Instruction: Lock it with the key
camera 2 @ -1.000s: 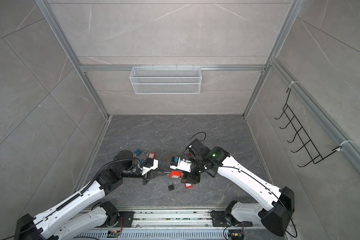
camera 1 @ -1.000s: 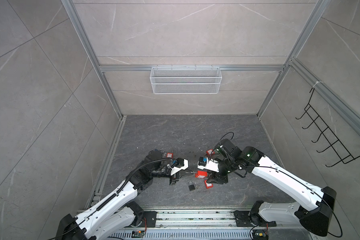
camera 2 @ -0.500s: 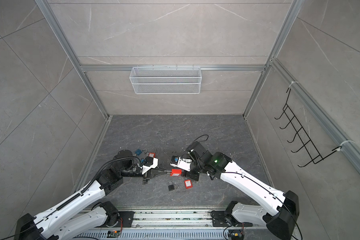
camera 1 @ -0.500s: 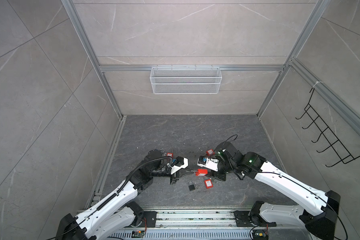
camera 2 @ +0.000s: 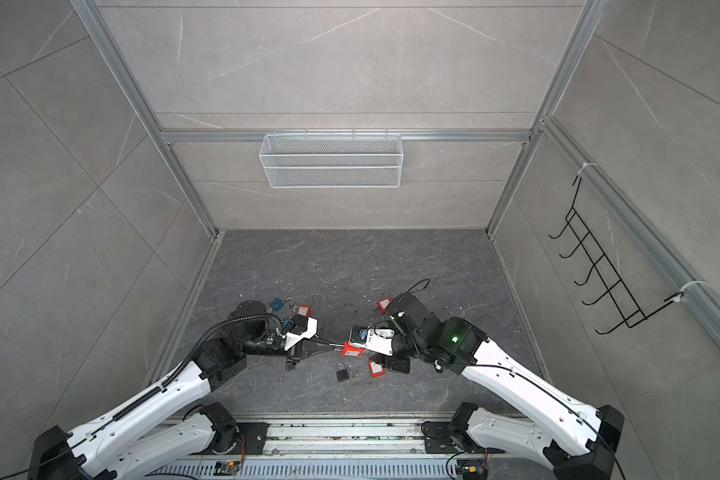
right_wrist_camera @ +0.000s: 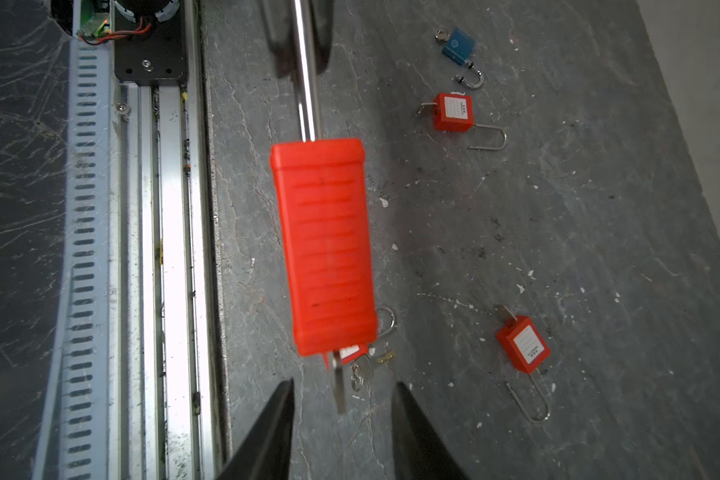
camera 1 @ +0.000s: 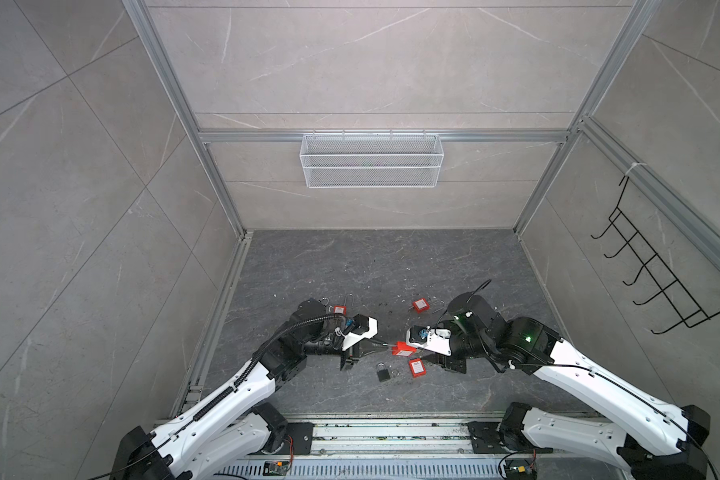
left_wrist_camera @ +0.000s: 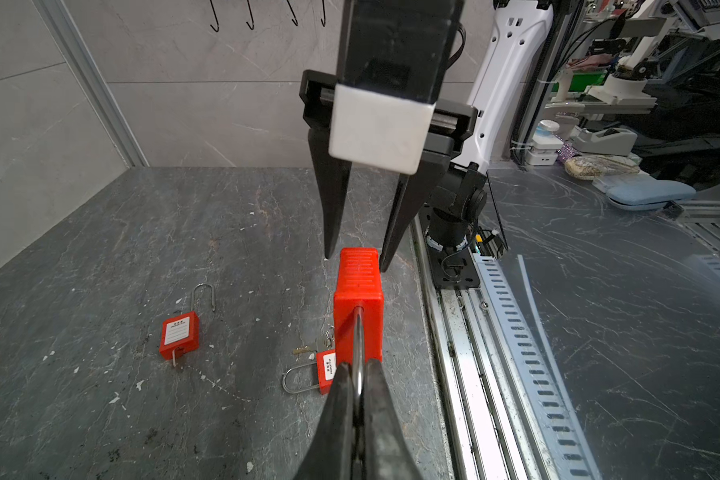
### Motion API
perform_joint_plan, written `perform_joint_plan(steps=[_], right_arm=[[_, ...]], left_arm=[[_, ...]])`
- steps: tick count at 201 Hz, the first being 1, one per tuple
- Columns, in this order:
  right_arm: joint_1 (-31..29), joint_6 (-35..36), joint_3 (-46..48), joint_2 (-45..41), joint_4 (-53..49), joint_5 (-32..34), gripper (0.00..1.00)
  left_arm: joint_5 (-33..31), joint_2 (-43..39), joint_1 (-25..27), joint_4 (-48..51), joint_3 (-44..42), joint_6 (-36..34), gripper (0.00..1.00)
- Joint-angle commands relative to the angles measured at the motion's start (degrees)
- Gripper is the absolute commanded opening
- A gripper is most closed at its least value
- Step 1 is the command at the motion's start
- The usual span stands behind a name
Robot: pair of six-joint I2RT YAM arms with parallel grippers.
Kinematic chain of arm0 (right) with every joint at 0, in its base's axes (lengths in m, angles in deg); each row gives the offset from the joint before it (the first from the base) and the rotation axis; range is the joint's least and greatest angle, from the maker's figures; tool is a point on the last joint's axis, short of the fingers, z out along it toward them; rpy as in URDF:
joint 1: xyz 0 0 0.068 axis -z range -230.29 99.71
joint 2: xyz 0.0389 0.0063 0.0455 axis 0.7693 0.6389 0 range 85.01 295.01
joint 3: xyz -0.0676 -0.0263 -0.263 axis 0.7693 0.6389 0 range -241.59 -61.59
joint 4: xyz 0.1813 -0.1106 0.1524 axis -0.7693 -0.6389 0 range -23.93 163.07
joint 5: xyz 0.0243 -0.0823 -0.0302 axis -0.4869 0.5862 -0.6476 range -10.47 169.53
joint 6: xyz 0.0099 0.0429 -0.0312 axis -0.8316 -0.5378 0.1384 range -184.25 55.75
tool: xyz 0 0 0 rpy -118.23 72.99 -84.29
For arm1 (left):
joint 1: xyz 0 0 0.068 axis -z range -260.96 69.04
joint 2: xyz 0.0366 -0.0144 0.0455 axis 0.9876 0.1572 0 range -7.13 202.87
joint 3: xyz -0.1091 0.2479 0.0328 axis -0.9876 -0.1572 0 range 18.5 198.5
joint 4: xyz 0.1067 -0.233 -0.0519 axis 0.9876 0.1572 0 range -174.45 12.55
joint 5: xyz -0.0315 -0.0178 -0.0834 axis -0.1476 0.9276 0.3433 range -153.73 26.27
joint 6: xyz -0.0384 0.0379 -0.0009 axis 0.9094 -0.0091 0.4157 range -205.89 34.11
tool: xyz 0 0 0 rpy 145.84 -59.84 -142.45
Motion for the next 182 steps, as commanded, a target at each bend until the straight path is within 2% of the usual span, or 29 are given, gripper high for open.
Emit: perform_joint_plan(steps=[1,43,124,164,182], right_arm=[[-0.31,0.6,-2.19,1.4,-1.95,-2.56,0.35],[-0.3,1.68,-4.07,4.57,-1.95,-3.59,0.27],[-0.3,2.12,-3.45,3.54,-2.41,-5.75,0.11],[-0.31,2.03,-2.74,4.06,-1.98,-6.38,0.09],[-0.3,1.87,-2.34,4.15,-0.88,-5.8,0.19]], left_arm=[[1.94,-0.46,0.17,-1.12,1.32,-0.87,0.0],[2.3,-0.34,0.23,0.15,1.49,-1.41,0.0],[2.04,-0.24,0.25,4.0,2.64,-4.0,0.0],[2.2,0.02,0.28,3.98,3.08,-4.12,0.0],[2.54,0.29,0.27,4.02,3.35,-4.08,0.0]])
